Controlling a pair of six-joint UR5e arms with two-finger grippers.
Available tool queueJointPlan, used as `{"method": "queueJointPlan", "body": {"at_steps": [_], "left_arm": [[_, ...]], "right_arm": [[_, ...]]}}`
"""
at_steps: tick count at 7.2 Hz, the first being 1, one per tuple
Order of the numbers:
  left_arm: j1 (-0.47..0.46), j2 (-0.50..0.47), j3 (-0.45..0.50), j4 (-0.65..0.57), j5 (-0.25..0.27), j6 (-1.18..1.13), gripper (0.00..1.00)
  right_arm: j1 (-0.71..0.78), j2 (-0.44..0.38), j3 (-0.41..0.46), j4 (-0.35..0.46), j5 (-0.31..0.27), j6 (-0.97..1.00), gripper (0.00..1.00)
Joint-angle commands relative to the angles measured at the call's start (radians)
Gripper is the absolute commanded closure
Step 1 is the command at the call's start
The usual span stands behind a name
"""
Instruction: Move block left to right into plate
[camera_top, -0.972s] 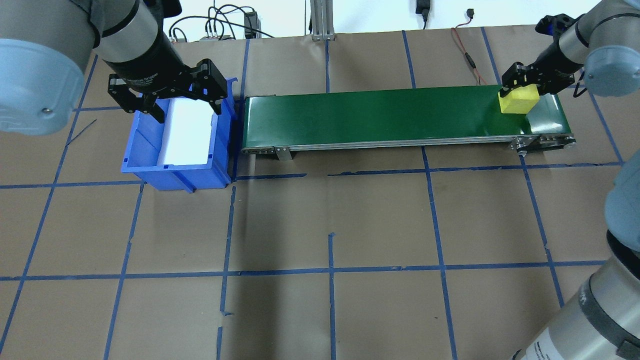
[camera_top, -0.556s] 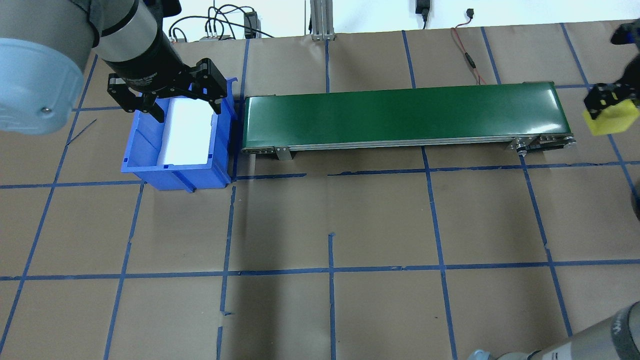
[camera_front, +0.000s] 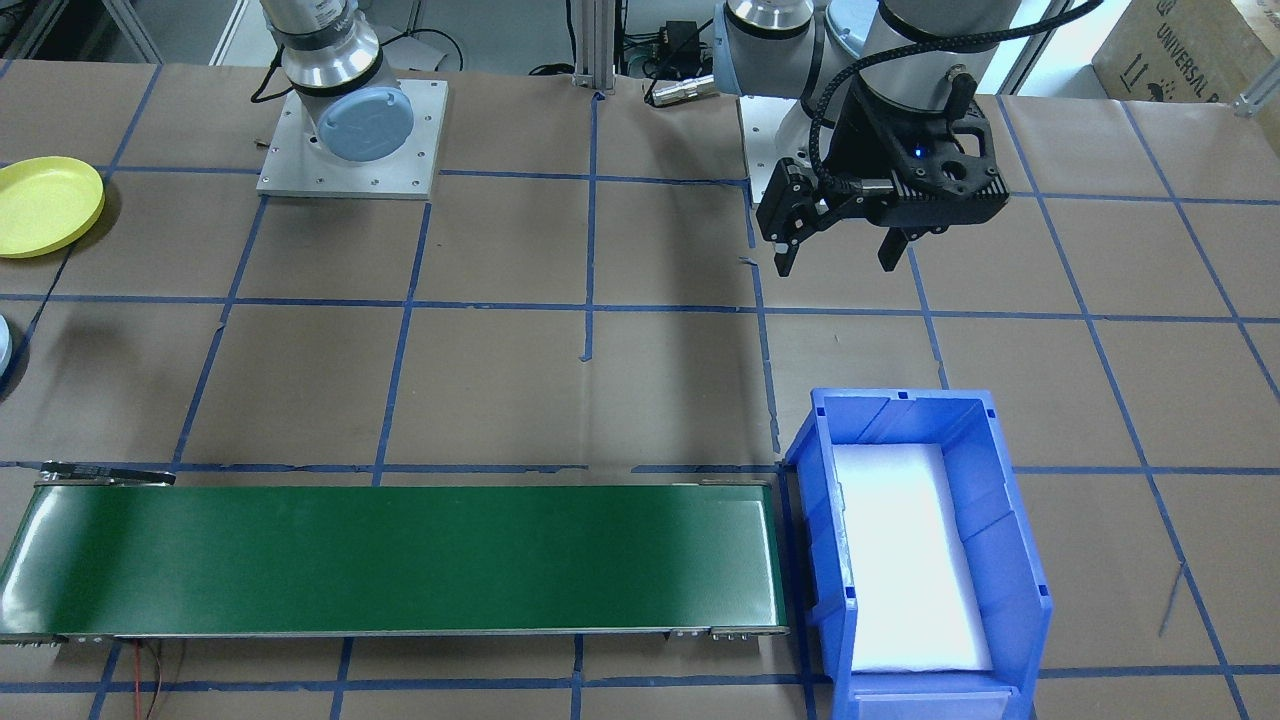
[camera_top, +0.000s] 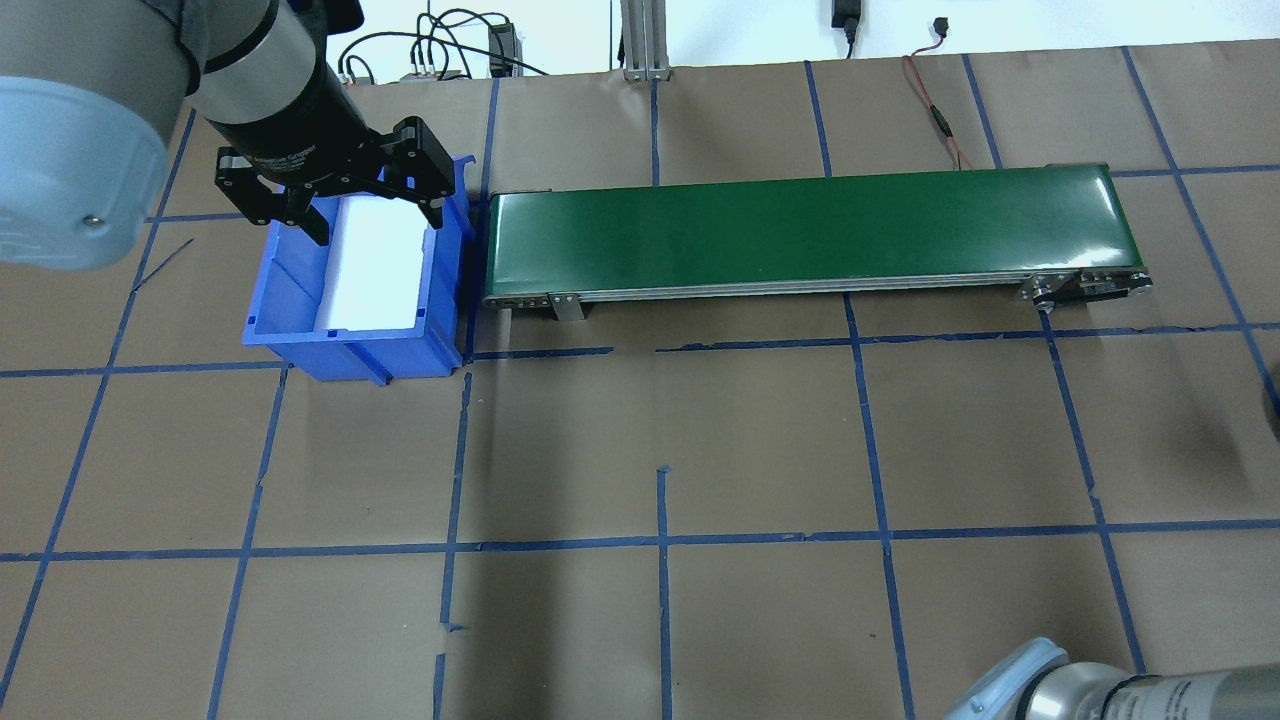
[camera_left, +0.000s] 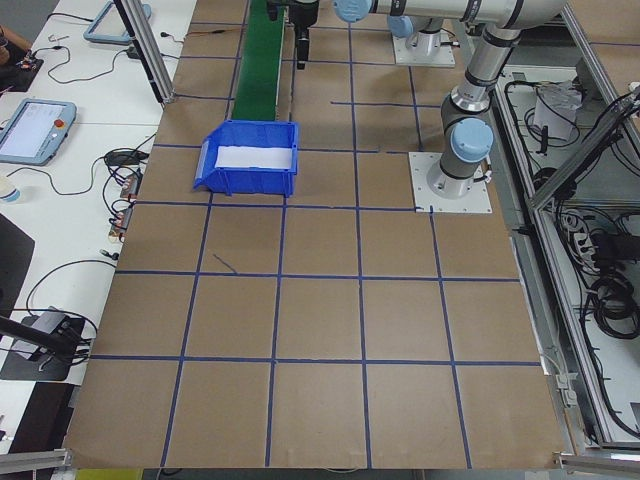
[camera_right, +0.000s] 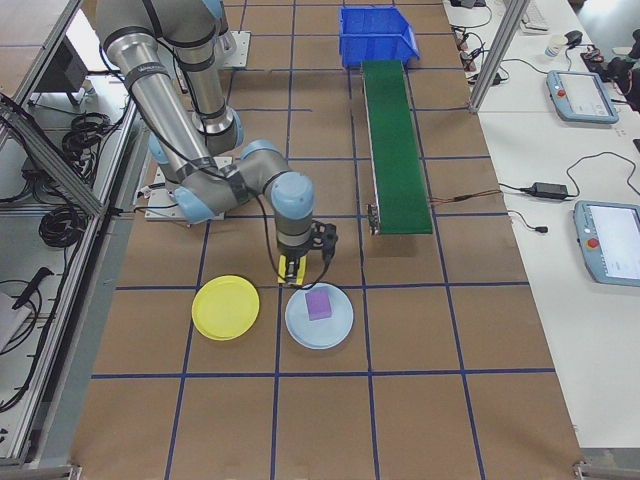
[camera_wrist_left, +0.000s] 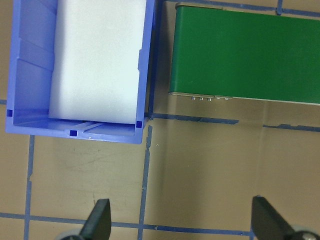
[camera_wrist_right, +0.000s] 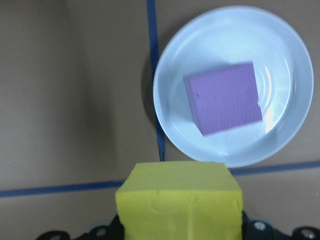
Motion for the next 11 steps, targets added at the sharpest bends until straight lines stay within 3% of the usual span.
{"method": "queueJointPlan", "body": {"at_steps": [1,3,6,9,10,11], "left_arm": [[0.0,0.0,0.0,0.0,0.0,0.0,0.0],[0.0,0.0,0.0,0.002,-0.002,0.0,0.0],[0.0,0.0,0.0,0.003,0.0,0.0,0.0],[0.0,0.0,0.0,0.003,-0.002,-0.002,0.0],[0.0,-0.002,0.0,0.003,-0.002,-0.002,0.0],[0.0,0.0,0.0,0.003,-0.002,0.0,0.0]], "right_arm": [[-0.211,-0.006,0.092,-0.004,-0.006,-0.054,0.57],[-0.236,0.008,0.114,-0.012,-0.009,-0.054,0.39],[-0.262,0.033,0.11,-0.029,-0.037,-0.053,0.0],[-0.186,-0.019,0.058,-0.014,-0.035,0.062,0.0],[-0.016,-0.054,0.009,0.008,-0.101,0.113,0.0],[0.18,-0.102,-0.078,0.128,-0.202,0.227,0.0]]}}
